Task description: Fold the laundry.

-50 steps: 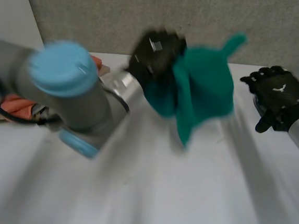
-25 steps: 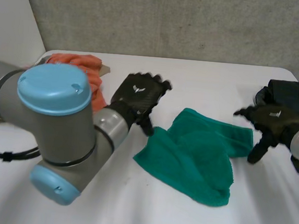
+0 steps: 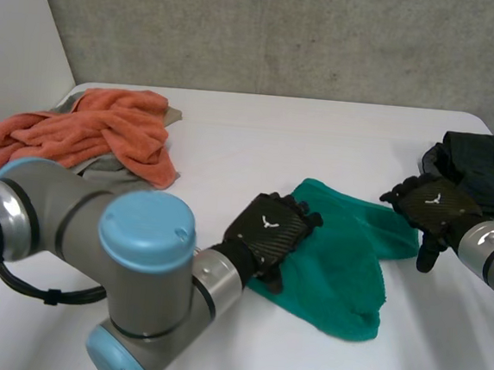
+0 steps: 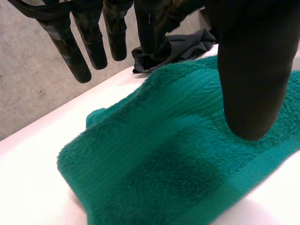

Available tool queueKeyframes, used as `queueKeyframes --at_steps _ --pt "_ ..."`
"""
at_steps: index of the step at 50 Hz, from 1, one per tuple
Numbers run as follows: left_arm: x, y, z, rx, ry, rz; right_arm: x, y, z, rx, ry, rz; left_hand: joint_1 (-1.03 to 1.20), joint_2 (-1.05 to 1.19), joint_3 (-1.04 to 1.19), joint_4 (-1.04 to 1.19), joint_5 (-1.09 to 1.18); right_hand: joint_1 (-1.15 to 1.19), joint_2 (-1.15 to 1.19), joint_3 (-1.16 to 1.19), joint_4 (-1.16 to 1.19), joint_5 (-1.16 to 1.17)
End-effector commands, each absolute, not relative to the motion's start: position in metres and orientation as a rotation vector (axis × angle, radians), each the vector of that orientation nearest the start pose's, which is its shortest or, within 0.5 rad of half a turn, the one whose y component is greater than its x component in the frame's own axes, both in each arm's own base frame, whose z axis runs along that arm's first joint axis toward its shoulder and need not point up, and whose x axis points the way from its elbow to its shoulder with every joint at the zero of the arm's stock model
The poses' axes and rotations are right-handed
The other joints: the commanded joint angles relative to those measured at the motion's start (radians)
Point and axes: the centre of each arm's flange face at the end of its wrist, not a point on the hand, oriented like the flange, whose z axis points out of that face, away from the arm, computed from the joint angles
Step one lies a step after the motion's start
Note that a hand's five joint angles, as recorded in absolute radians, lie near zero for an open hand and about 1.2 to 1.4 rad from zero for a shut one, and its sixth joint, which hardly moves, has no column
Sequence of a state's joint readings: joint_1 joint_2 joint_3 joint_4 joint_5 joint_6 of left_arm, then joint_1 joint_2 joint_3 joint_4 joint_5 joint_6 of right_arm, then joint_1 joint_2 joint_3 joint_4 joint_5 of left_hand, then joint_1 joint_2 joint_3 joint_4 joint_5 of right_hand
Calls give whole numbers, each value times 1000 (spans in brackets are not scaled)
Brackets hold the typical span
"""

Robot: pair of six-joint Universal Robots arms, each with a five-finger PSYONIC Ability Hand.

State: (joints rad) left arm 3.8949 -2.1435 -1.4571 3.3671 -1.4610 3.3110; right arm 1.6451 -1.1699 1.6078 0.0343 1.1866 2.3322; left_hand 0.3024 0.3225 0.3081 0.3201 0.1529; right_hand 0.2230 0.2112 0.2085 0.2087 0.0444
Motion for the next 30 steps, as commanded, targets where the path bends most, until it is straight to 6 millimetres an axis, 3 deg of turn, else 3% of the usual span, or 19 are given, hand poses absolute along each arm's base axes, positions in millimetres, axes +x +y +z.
queueKeyframes --at_steps 1,3,5,7,8,10,15,18,20,22,23,24,27,30 --pt "-393 -160 133 1516 2462 -2067 195 -325 150 -1430 2317 -1563 222 202 216 204 197 105 117 120 120 109" --pt "-395 -161 130 1529 2437 -2062 196 -329 147 -1414 2321 -1562 333 313 328 316 308 170 182 184 184 174" --pt "-397 -163 129 1542 2399 -2060 196 -336 141 -1382 2328 -1563 644 624 638 626 619 334 346 348 348 338" --pt "-398 -166 131 1537 2368 -2072 198 -339 137 -1365 2328 -1558 882 862 876 864 857 583 595 597 597 587" --pt "-398 -169 134 1516 2352 -2082 201 -341 134 -1360 2322 -1560 1092 1072 1086 1074 1067 854 866 869 869 859" --pt "-398 -173 138 1489 2339 -2102 204 -342 133 -1366 2320 -1566 1094 1074 1088 1076 1069 1164 1176 1178 1178 1168" --pt "-394 -182 162 1394 2296 -2175 206 -349 143 -1347 2291 -1653 1094 1074 1088 1076 1069 1173 1185 1188 1188 1177" --pt "-383 -190 204 1292 2236 -2300 204 -351 166 -1346 2265 -1750 1094 1074 1088 1076 1069 1173 1185 1188 1188 1177" --pt "-372 -195 236 1213 2182 -2391 203 -347 204 -1345 2209 -1875 1094 1074 1088 1076 1069 1173 1185 1188 1188 1177" --pt "-364 -196 255 1167 2143 -2441 202 -340 230 -1344 2167 -1953 1094 1074 1088 1076 1069 1173 1185 1188 1188 1177" --pt "-360 -195 265 1149 2123 -2468 200 -335 253 -1340 2134 -2025 1094 1074 1088 1076 1069 1173 1185 1188 1188 1177" --pt "-352 -193 284 1105 2086 -2524 198 -332 264 -1339 2118 -2061 1094 1074 1088 1076 1069 1173 1185 1188 1188 1177" --pt "-342 -190 306 1064 2051 -2587 190 -322 305 -1316 2074 -2186 1094 1074 1088 1076 1069 1173 1185 1188 1188 1177" --pt "-329 -195 321 1024 2040 -2619 186 -309 331 -1310 2053 -2240 1094 1074 1088 1076 1069 1173 1185 1188 1188 1177"
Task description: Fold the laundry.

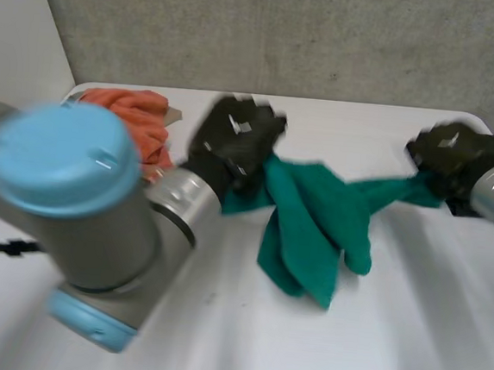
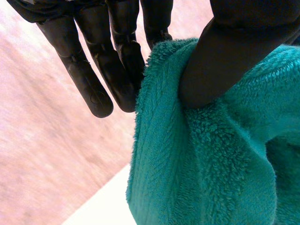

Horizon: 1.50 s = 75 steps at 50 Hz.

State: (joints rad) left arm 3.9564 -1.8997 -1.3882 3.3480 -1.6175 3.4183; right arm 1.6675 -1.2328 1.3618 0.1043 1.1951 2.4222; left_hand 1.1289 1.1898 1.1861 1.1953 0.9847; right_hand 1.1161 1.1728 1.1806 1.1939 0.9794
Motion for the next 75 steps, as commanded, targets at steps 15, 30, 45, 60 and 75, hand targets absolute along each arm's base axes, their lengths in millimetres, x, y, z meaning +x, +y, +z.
queueKeyframes --at_steps 15,30,45,60,75 --pt "-307 -276 237 1037 2395 -2253 229 -327 297 -1348 2004 -2101 267 207 210 201 237 280 223 216 202 242" --pt "-314 -380 202 877 2162 -2430 299 -395 188 -1279 1840 -2405 -361 -422 -419 -428 -392 -862 -919 -926 -940 -900" --pt "-294 -277 233 898 2155 -2299 273 -343 236 -1264 1995 -2323 -854 -915 -911 -920 -884 -942 -998 -1006 -1019 -979" --pt "-279 -240 153 1077 2289 -2007 255 -264 178 -1455 2211 -1671 -660 -721 -717 -726 -690 -942 -998 -1006 -1019 -979" --pt "-280 -305 105 1298 2273 -1983 253 -253 154 -1443 2216 -1635 -551 -612 -609 -618 -582 -817 -874 -881 -895 -855"
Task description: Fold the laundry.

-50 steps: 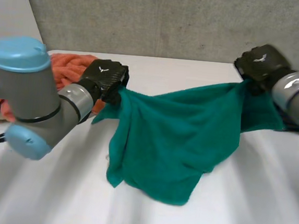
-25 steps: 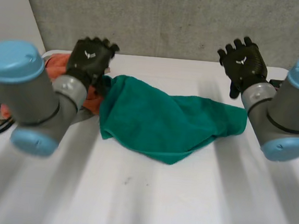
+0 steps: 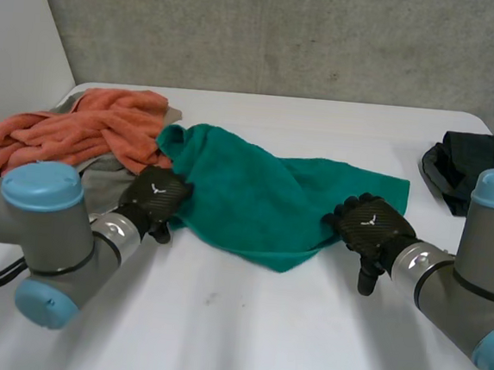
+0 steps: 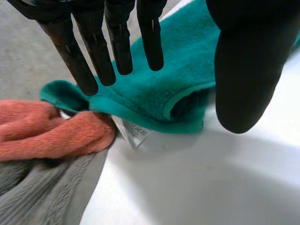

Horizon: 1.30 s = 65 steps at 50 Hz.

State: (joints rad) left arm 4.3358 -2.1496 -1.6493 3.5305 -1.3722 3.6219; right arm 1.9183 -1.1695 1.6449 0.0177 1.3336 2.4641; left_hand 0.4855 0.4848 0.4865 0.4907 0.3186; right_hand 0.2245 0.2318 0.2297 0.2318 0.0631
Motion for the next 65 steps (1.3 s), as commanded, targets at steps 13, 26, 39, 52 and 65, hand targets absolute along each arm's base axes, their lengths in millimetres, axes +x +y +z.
queueKeyframes --at_steps 13,26,39,52,65 --pt "-290 -326 108 1290 2221 -2050 252 -251 149 -1387 2234 -1608 160 160 159 154 152 98 91 93 91 85" --pt "-300 -345 96 1293 2211 -2069 253 -256 148 -1318 2225 -1655 910 911 909 905 902 172 164 166 164 158" --pt "-302 -338 161 1170 2220 -2226 268 -280 127 -1194 2224 -1628 911 911 910 906 903 415 408 410 408 402" --pt "-291 -310 230 1026 2344 -2320 286 -307 101 -1203 2208 -1643 911 911 910 906 903 524 516 518 516 510" --pt "-277 -267 298 961 2231 -2519 283 -324 195 -1000 2072 -2029 911 911 910 906 903 1172 1164 1167 1164 1159"
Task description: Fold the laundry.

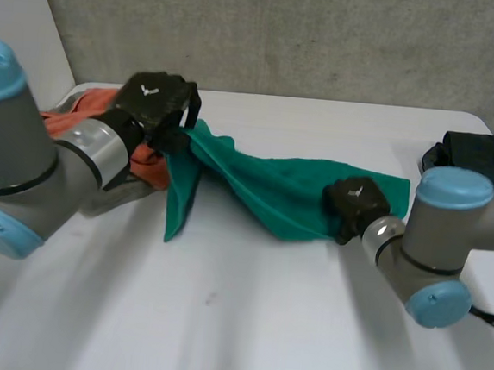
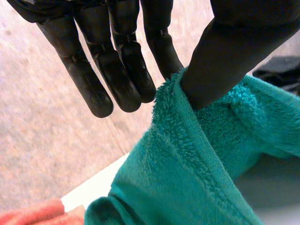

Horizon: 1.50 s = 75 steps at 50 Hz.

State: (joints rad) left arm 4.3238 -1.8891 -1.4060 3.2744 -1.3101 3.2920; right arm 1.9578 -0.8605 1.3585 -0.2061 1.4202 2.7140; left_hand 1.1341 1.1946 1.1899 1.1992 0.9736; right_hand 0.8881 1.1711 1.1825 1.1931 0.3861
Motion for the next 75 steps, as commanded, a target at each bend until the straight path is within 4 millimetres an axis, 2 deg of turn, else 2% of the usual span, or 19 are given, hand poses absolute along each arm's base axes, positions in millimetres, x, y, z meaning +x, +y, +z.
queueKeyframes --at_steps 1,3,5,8,11,13,19,28,34,38,39,41,43,48,51,54,61,66,75 --pt "-276 -261 308 958 2200 -2551 282 -323 204 -995 2050 -2054 262 202 206 197 248 508 225 214 203 836" --pt "-274 -255 315 957 2173 -2578 281 -321 220 -987 2012 -2092 262 202 206 197 248 508 225 214 203 836" --pt "-272 -250 318 953 2162 -2592 281 -315 225 -1009 2000 -2068 262 202 206 197 248 508 225 214 203 836" --pt "-272 -245 313 963 2190 -2577 282 -306 217 -1056 2037 -1968 262 202 206 197 248 -38 -321 -332 -343 290" --pt "-275 -242 305 985 2220 -2554 279 -301 205 -1066 2113 -1864 262 202 206 197 248 -294 -577 -588 -599 34" --pt "-278 -241 299 1001 2241 -2535 277 -297 197 -1071 2153 -1814 262 202 206 197 248 -380 -663 -674 -685 -53" --pt "-286 -241 291 1035 2274 -2511 266 -277 170 -1001 2281 -1631 262 202 206 197 248 -328 -611 -622 -633 0" --pt "-287 -238 305 1030 2218 -2568 254 -230 165 -1013 2323 -1447 262 202 206 197 248 -119 -402 -414 -424 208" --pt "-288 -231 311 1047 2204 -2588 258 -218 161 -992 2295 -1358 262 202 206 197 248 -125 -408 -419 -430 203" --pt "-293 -221 314 1080 2200 -2603 263 -223 161 -929 2272 -1343 262 202 206 197 248 -280 -563 -574 -585 47" --pt "-295 -217 314 1097 2199 -2609 268 -232 153 -888 2272 -1330 262 202 206 197 248 -382 -665 -677 -687 -55" --pt "-296 -213 315 1105 2198 -2613 274 -243 144 -844 2267 -1335 262 202 206 197 248 -430 -713 -724 -735 -103" --pt "-298 -208 317 1109 2191 -2623 286 -258 135 -796 2242 -1356 262 202 206 197 248 -448 -731 -742 -753 -120" --pt "-298 -196 324 1119 2167 -2654 303 -282 139 -762 2183 -1451 262 202 206 197 248 -427 -710 -722 -732 -100" --pt "-296 -191 328 1112 2152 -2669 315 -291 134 -783 2160 -1471 262 202 206 197 248 -418 -702 -713 -724 -91" --pt "-295 -188 331 1111 2138 -2683 328 -292 129 -804 2128 -1465 262 202 206 197 248 -407 -690 -701 -712 -79" --pt "-293 -186 335 1103 2123 -2696 340 -296 122 -824 2102 -1470 262 202 206 197 248 -392 -675 -686 -697 -65" --pt "-292 -188 335 1082 2124 -2692 356 -283 109 -862 2085 -1426 262 202 206 197 248 -383 -666 -678 -688 -56" --pt "-291 -190 338 1040 2130 -2707 372 -274 98 -828 2065 -1365 262 202 206 197 248 -383 -666 -678 -688 -56"
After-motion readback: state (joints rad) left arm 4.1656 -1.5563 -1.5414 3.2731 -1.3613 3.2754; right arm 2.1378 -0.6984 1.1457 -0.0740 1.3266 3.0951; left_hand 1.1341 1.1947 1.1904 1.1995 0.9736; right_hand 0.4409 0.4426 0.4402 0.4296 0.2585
